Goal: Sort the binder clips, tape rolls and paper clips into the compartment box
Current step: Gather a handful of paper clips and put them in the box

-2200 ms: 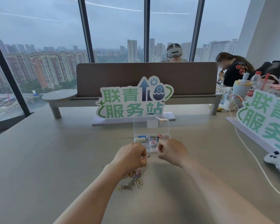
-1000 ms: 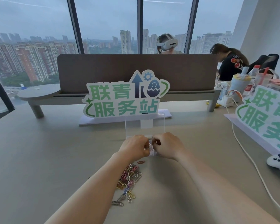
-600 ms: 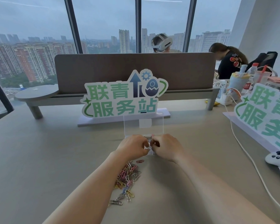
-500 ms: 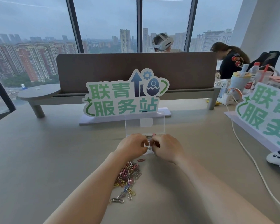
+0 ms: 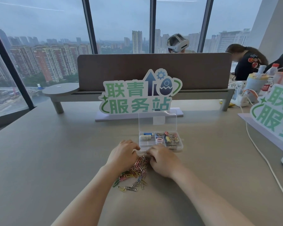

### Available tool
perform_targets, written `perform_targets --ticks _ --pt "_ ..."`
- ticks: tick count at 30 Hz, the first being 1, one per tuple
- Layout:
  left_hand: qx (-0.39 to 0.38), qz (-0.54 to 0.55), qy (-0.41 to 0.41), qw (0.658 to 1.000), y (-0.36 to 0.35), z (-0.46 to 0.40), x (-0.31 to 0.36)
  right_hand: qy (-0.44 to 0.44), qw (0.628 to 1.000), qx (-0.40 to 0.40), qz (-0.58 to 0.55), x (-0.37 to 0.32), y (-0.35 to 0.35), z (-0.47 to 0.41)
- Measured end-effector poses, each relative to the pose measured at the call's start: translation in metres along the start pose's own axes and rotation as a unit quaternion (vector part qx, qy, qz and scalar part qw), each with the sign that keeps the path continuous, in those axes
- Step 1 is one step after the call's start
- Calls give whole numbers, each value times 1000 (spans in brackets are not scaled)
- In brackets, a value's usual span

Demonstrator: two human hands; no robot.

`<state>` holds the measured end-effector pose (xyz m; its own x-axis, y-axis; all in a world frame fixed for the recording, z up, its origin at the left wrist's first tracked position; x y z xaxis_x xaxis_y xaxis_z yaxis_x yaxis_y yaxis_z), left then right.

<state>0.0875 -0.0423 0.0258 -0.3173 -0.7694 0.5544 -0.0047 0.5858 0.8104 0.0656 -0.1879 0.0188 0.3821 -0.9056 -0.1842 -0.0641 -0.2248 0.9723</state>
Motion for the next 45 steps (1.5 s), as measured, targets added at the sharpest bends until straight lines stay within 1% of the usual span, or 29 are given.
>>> perform_targets --ticks 3,6,12,15,17,19,21,24,26,28,36,45 --pt "-1 -2 8 1000 0 10 -4 5 1000 -11 8 -9 -4 0" --pt "-18 -14 7 1000 -4 19 -7 16 999 -29 2 -19 -6 2" --pt "-45 -7 -30 998 -9 31 -2 40 999 -34 -3 -32 -7 7" --pt "-56 15 -45 997 -8 34 4 49 998 -34 -23 -34 -4 12" --pt "-46 41 -36 997 -3 37 3 42 998 -22 -42 -32 2 14" --pt "-26 43 -22 998 4 39 -2 21 999 -20 -31 -26 8 16" --pt "-25 10 -10 1000 10 42 -8 8 999 -47 -3 -22 9 17" --pt "-78 -25 24 996 11 47 -12 16 995 -98 28 -25 6 18" --pt "-108 -28 36 993 7 50 -10 23 993 -110 27 -30 4 19" --pt "-109 -20 29 993 5 52 -8 25 993 -115 14 -33 2 18" --pt "-99 36 16 994 3 54 -1 18 994 -110 -9 -42 0 15" --pt "-92 18 25 995 4 55 2 21 996 -77 30 -45 -3 11"
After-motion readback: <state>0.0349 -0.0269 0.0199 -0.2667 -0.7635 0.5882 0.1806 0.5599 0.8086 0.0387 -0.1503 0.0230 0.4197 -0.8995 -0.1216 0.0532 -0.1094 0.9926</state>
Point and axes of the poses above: each hand's wrist, its own z-axis away from the middle knuckle, its own y-axis out of the back of the hand, x = y × z, the point moved 6 cm from there along -z, towards the middle knuckle, and after that the axes turned 10 degrees about z, right-handed, at the moved point
